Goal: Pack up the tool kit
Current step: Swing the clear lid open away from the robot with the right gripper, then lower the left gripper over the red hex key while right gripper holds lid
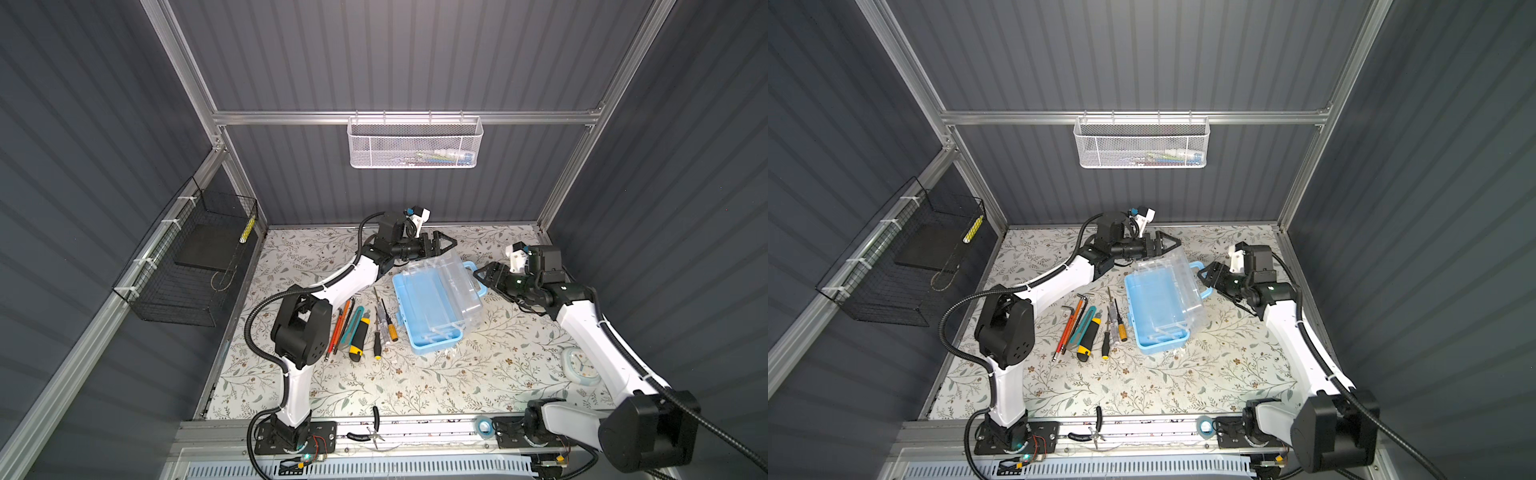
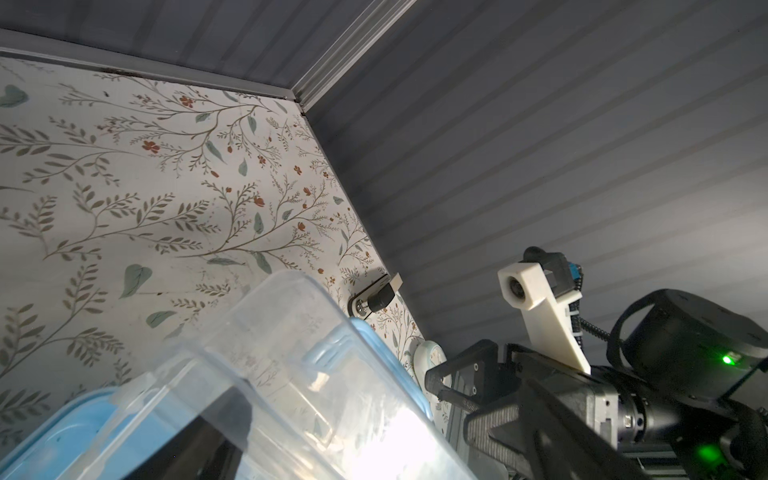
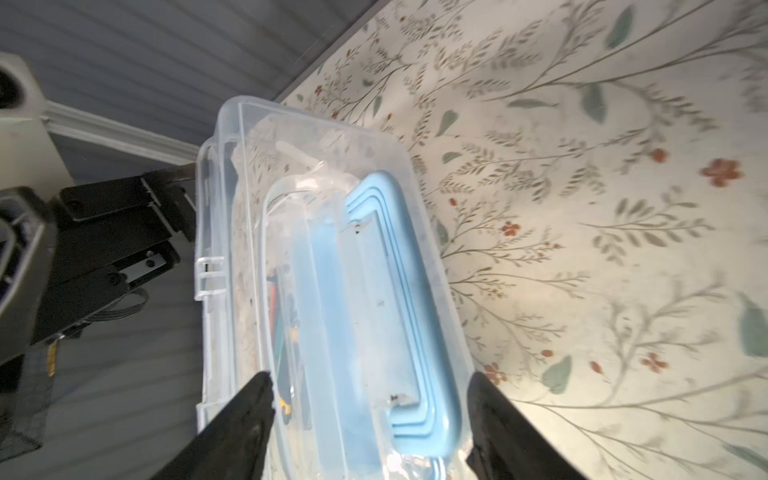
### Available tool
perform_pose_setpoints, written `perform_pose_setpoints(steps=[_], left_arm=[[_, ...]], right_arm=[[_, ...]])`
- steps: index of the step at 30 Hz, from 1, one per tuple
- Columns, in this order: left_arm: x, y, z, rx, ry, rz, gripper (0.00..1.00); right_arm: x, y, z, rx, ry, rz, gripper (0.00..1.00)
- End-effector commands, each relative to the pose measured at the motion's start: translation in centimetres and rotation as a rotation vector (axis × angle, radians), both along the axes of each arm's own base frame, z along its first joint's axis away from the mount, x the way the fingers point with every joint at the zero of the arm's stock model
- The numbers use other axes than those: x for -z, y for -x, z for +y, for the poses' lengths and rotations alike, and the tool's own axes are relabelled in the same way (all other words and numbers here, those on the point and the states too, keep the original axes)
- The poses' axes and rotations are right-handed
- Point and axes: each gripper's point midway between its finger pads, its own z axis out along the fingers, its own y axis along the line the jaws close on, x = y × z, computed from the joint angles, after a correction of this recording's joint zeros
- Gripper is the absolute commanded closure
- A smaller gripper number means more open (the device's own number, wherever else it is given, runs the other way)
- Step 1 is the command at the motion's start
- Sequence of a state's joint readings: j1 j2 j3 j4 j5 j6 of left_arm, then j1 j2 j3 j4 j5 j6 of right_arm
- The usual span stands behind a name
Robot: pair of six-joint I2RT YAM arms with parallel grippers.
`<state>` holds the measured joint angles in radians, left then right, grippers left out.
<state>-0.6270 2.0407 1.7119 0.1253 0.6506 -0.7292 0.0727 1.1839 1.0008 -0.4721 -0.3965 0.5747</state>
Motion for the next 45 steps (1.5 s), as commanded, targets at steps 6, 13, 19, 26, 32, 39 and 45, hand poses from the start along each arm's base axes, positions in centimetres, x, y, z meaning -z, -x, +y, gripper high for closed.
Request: perform_pose_setpoints(steps=[6, 13, 19, 26, 32, 39, 45], left_arm=[[-0.4, 0.9, -4.9, 0.120, 0.008, 0.003, 0.00], [-0.4, 0.3, -1.9, 0.021, -0.099, -0.048, 0.00], [-0.5, -1.4, 5.4, -0.175, -0.169, -0.026, 0.00], [0.5, -0.8, 16.4, -0.411, -0.290, 0.017, 0.00], [4.1, 3.1, 22.6, -0.497, -0.533, 0.005, 0.00], [10.4, 7.0, 28.8, -0.606, -0.846, 0.115, 0.13], [14.3, 8.8, 31.1, -0.644, -0.955, 0.185, 0.36]], right_arm=[[-2.0, 2.6, -5.2, 0.201, 0.126, -0.084, 0.26], [-3.6, 3.4, -4.3, 0.148, 0.113, -0.128, 0.29], [-3.7, 3.3, -2.0, 0.048, 0.144, -0.138, 0.30], [-4.8, 3.8, 4.0, -0.122, 0.252, -0.169, 0.30], [-3.2, 4.2, 9.0, -0.241, 0.305, -0.145, 0.31], [-0.5, 5.6, 14.1, -0.358, 0.277, -0.095, 0.32], [1.6, 6.2, 17.4, -0.430, 0.235, -0.041, 0.33]])
